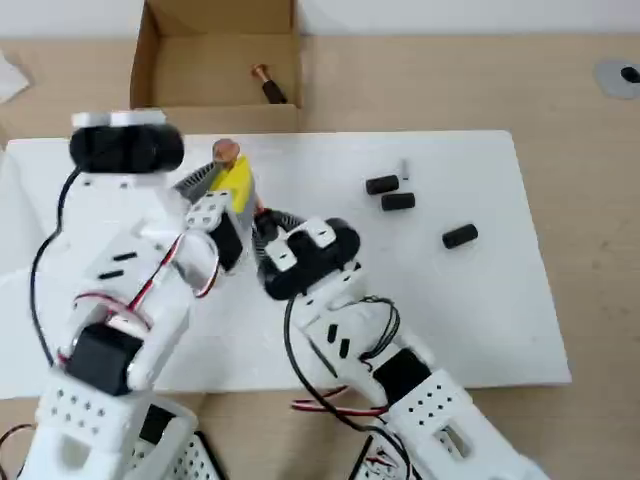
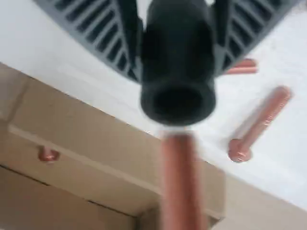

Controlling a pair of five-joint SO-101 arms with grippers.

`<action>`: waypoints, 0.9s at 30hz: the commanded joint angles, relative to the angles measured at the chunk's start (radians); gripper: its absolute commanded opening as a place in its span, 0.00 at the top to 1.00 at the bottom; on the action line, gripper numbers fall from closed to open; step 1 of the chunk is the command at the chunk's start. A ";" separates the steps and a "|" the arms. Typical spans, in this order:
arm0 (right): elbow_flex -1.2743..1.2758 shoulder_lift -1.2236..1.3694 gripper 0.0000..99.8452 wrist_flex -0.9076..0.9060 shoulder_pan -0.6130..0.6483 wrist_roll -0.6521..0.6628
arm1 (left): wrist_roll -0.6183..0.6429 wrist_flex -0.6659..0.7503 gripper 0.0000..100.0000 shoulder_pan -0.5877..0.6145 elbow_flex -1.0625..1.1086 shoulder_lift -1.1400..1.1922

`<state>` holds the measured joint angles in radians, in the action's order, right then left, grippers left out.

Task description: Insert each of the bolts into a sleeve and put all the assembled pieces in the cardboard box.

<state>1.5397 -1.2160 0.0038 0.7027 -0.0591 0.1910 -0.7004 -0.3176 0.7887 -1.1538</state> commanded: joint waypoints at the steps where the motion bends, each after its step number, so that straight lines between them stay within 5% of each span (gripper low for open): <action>1: -0.007 -0.024 0.99 0.029 -0.013 0.006 | -0.032 -0.002 0.99 -0.017 -0.020 -0.091; 27: -0.012 -0.022 0.99 0.029 -0.013 0.006 | 0.002 -0.100 0.99 -0.066 -0.008 -0.147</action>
<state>1.5397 -1.2160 0.0038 0.7027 -0.0591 0.1834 -0.8032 -0.3452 0.7887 -1.2858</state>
